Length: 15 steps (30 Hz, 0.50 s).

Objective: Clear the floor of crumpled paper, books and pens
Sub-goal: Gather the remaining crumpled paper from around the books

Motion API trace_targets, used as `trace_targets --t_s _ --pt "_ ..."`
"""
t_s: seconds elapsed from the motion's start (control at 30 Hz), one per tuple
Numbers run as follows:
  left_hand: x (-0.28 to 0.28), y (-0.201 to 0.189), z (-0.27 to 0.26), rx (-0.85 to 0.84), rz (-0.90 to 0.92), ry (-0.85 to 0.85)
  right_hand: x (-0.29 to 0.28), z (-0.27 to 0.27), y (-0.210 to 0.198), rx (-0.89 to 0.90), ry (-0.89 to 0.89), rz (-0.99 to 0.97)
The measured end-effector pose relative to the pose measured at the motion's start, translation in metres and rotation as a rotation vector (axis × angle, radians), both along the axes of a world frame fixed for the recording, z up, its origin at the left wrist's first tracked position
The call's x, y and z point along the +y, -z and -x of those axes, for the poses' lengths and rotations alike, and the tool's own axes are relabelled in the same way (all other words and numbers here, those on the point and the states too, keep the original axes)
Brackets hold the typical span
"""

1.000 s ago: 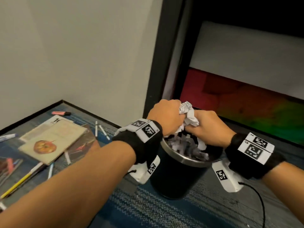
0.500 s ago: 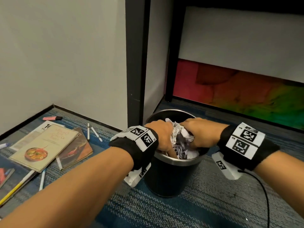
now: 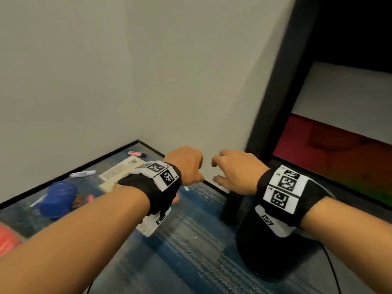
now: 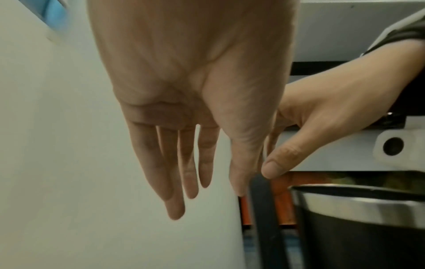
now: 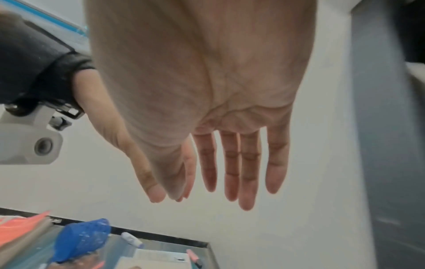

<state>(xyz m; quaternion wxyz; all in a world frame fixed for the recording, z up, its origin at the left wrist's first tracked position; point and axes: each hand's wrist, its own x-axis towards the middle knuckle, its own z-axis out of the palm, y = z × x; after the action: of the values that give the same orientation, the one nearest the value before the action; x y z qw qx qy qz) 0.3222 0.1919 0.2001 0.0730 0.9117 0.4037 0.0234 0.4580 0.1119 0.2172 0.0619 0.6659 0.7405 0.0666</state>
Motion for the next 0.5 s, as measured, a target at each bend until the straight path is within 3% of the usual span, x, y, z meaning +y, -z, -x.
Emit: trace_targets --t_s 0.1,0.27,0.4,0.5 --pt "0.015 0.006 0.11 0.134 -0.008 -0.146 0.036 0.093 0.005 0.022 -0.129 0.081" --pt "0.003 0.013 0.318 0.315 0.078 -0.388 0.073 0.262 0.026 -0.062 -0.356 0.487" --pt "-0.016 0.026 0.465 0.354 0.183 -0.615 0.092 0.383 0.052 -0.151 -0.53 0.537" --pt "-0.029 0.052 0.535 0.361 0.297 -0.74 0.106 0.451 0.068 -0.204 -0.651 0.517"
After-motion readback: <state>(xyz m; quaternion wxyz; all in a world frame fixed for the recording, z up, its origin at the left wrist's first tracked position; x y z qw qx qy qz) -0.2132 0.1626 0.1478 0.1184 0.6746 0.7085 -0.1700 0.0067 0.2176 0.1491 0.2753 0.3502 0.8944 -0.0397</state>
